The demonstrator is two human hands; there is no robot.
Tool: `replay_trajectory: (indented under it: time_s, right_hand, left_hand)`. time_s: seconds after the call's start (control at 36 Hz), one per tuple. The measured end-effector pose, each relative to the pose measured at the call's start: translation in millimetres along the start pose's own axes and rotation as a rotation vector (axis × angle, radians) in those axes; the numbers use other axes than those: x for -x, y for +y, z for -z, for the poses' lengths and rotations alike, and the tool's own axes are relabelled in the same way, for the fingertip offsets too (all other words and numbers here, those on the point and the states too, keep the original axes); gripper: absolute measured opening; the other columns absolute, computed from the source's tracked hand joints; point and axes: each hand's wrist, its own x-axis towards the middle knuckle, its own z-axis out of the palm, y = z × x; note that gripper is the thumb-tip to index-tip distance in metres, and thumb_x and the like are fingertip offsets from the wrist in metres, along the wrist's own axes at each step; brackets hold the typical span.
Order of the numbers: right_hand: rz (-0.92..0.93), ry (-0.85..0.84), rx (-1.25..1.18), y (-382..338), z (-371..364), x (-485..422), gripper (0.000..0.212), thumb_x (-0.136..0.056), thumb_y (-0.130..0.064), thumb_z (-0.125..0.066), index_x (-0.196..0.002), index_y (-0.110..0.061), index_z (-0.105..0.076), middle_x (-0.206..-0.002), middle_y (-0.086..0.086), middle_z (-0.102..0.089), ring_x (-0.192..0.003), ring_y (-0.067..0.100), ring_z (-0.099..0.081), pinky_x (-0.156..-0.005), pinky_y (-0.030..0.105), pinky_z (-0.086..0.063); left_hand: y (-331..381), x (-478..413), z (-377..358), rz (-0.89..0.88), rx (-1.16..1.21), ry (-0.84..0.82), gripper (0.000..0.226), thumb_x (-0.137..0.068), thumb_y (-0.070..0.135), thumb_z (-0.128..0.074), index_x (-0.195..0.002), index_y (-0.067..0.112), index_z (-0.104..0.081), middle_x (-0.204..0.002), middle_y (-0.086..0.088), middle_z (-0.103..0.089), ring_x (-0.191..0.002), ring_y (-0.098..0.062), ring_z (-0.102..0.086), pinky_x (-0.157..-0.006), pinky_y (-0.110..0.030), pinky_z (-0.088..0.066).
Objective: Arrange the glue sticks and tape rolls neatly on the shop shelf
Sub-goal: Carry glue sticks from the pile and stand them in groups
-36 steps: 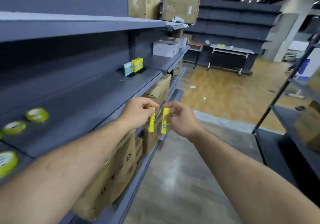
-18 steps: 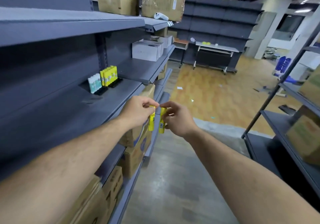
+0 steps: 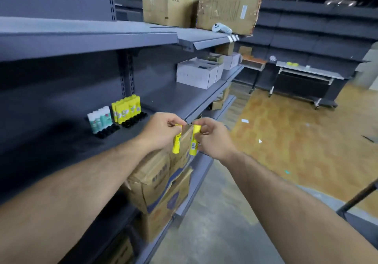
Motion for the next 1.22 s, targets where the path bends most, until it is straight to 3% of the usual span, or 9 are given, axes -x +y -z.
replay_trajectory:
  time_s: [0.11, 0.22, 0.36, 0.47, 0.69, 0.81, 0.94, 1.11, 1.22]
  right_hand:
    - [0.021, -0.044, -0.012, 13, 0, -46, 0.032, -0.078, -0.013, -0.061, -0.089, -0.043, -0.068, -0.070, -0.013, -0.064, -0.080, 0.040, -0.068, -0.067, 0.059, -0.059]
    - [0.020, -0.081, -0.017, 21, -9, -99, 0.034, -0.086, -0.005, -0.061, -0.090, -0.038, -0.068, -0.077, -0.002, -0.063, -0.071, 0.031, -0.063, -0.067, 0.062, -0.057]
    - [0.023, -0.104, 0.022, 22, -31, -163, 0.031, -0.072, -0.024, -0.059, -0.088, -0.050, -0.067, -0.076, -0.007, -0.065, -0.076, 0.033, -0.069, -0.072, 0.054, -0.060]
    - [0.054, -0.161, -0.010, 22, -54, -210, 0.035, -0.074, -0.015, -0.060, -0.084, -0.047, -0.068, -0.068, -0.009, -0.063, -0.076, 0.033, -0.067, -0.078, 0.053, -0.059]
    - [0.138, -0.305, -0.028, 24, -101, -282, 0.041, -0.083, -0.005, -0.062, -0.083, -0.046, -0.066, -0.065, -0.017, -0.057, -0.078, 0.024, -0.067, -0.081, 0.049, -0.060]
    - [0.162, -0.427, -0.017, 20, -124, -310, 0.029, -0.078, -0.016, -0.061, -0.087, -0.043, -0.066, -0.087, -0.009, -0.071, -0.089, 0.024, -0.071, -0.082, 0.046, -0.060]
    - [0.262, -0.558, -0.046, 11, -148, -328, 0.047, -0.074, -0.019, -0.067, -0.078, -0.066, -0.064, -0.096, -0.011, -0.074, -0.096, 0.018, -0.072, -0.084, 0.045, -0.060]
    - [0.318, -0.724, -0.099, 7, -175, -335, 0.037, -0.083, -0.006, -0.064, -0.100, -0.039, -0.068, -0.093, -0.009, -0.071, -0.090, 0.018, -0.072, -0.083, 0.047, -0.060]
    - [0.341, -0.809, -0.092, 8, -184, -330, 0.034, -0.090, -0.005, -0.065, -0.106, -0.034, -0.065, -0.097, -0.006, -0.067, -0.089, 0.021, -0.071, -0.081, 0.047, -0.061]
  left_hand:
    - [-18, -44, -4, 0.019, -0.029, 0.050, 0.026, -0.087, 0.003, -0.066, -0.087, 0.027, -0.076, -0.088, 0.005, -0.076, -0.087, -0.012, -0.071, -0.085, -0.033, -0.057]
    - [-42, -90, -1, 0.014, -0.016, 0.092, 0.033, -0.086, 0.003, -0.068, -0.080, 0.036, -0.073, -0.090, 0.007, -0.076, -0.087, -0.010, -0.072, -0.089, -0.038, -0.057]
    - [-68, -141, 16, 0.029, -0.039, 0.134, 0.027, -0.088, 0.006, -0.067, -0.086, 0.032, -0.074, -0.092, 0.008, -0.076, -0.088, -0.008, -0.071, -0.086, -0.038, -0.058]
    - [-85, -173, 33, 0.077, -0.033, 0.157, 0.023, -0.091, 0.006, -0.066, -0.089, 0.028, -0.074, -0.096, 0.006, -0.076, -0.091, -0.011, -0.071, -0.085, -0.035, -0.058]
    - [-107, -204, 61, 0.158, -0.166, 0.308, 0.022, -0.088, 0.006, -0.069, -0.089, 0.027, -0.075, -0.083, 0.017, -0.069, -0.075, 0.005, -0.062, -0.063, -0.004, -0.041]
    - [-113, -205, 74, 0.197, -0.231, 0.401, 0.021, -0.086, 0.004, -0.069, -0.093, 0.023, -0.077, -0.085, 0.012, -0.071, -0.080, -0.001, -0.065, -0.070, -0.006, -0.045]
    - [-122, -193, 88, 0.316, -0.329, 0.503, 0.025, -0.086, 0.011, -0.072, -0.086, 0.037, -0.073, -0.087, 0.014, -0.072, -0.083, -0.006, -0.066, -0.075, -0.021, -0.049]
    - [-123, -165, 92, 0.435, -0.386, 0.645, 0.020, -0.087, 0.013, -0.073, -0.091, 0.033, -0.074, -0.086, 0.024, -0.066, -0.080, 0.006, -0.061, -0.071, -0.008, -0.042]
    - [-126, -152, 82, 0.505, -0.462, 0.671, 0.017, -0.088, 0.014, -0.073, -0.094, 0.030, -0.076, -0.085, 0.019, -0.066, -0.075, 0.001, -0.061, -0.064, -0.006, -0.040]
